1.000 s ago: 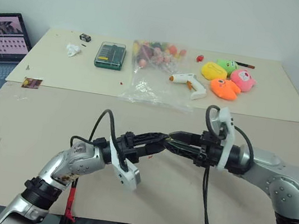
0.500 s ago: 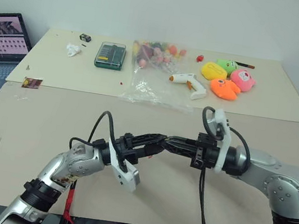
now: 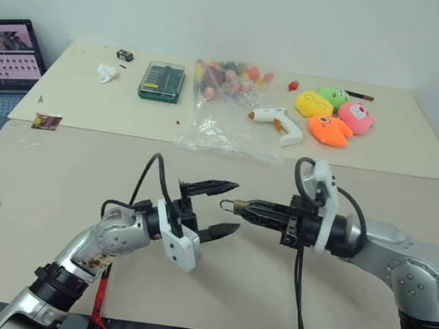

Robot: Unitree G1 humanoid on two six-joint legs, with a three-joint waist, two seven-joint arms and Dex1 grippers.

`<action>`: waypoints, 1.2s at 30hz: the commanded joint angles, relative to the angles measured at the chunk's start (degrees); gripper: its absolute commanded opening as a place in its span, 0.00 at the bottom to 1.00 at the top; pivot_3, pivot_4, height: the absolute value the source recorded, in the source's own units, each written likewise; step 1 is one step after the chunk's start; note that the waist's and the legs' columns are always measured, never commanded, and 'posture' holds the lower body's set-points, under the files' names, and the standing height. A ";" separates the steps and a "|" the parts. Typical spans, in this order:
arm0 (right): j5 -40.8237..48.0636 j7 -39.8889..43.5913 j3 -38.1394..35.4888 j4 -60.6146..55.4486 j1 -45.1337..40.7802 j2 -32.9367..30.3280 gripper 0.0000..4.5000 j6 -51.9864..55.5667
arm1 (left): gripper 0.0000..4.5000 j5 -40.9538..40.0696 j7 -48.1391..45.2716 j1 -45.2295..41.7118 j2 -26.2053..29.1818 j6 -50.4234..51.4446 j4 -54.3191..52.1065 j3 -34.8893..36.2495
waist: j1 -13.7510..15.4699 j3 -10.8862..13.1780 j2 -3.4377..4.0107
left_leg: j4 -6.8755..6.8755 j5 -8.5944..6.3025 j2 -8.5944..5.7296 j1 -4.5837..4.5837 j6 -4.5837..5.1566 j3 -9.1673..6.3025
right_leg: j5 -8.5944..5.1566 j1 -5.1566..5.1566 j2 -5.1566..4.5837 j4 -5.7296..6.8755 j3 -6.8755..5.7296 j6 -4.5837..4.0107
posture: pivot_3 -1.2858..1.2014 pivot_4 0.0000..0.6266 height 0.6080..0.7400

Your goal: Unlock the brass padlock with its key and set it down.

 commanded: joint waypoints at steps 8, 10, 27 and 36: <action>3.50 4.86 -3.69 -2.35 0.46 -1.47 0.03 -0.01 | 1.00 -21.06 -11.32 2.13 1.22 13.68 3.55 1.97 | 0.04 0.00 0.00 | 0.01 -0.01 0.00 0.00 0.02 -0.01 | 0.00 -0.01 0.00 0.01 -0.01 0.00 | 0.52 0.24 1.00; 4.16 6.69 -4.17 -2.81 0.98 -2.67 0.03 -0.08 | 1.00 -25.39 -13.41 1.96 0.58 18.38 2.94 2.43 | 0.04 0.00 0.00 | 0.01 -0.01 0.00 0.00 0.03 -0.01 | 0.00 -0.01 0.00 0.01 -0.01 0.00 | 0.52 0.24 1.00; 5.62 8.85 -4.89 -3.92 2.07 -4.89 0.03 -0.54 | 0.01 -61.36 -18.66 -0.13 -4.04 71.27 -14.34 6.59 | -0.10 0.01 -0.01 | 0.01 -0.01 0.01 0.01 0.02 -0.01 | -0.01 0.01 0.01 0.02 0.02 0.00 | 0.52 0.24 1.00; 4.22 9.62 -4.73 -3.36 2.76 -5.51 0.03 -1.10 | 0.01 -61.77 -20.34 2.53 -3.16 76.22 -20.35 5.94 | 0.00 0.01 -0.01 | 0.00 -0.01 0.01 0.01 0.01 -0.01 | -0.01 0.01 0.01 0.01 0.04 -0.01 | 0.52 0.24 1.00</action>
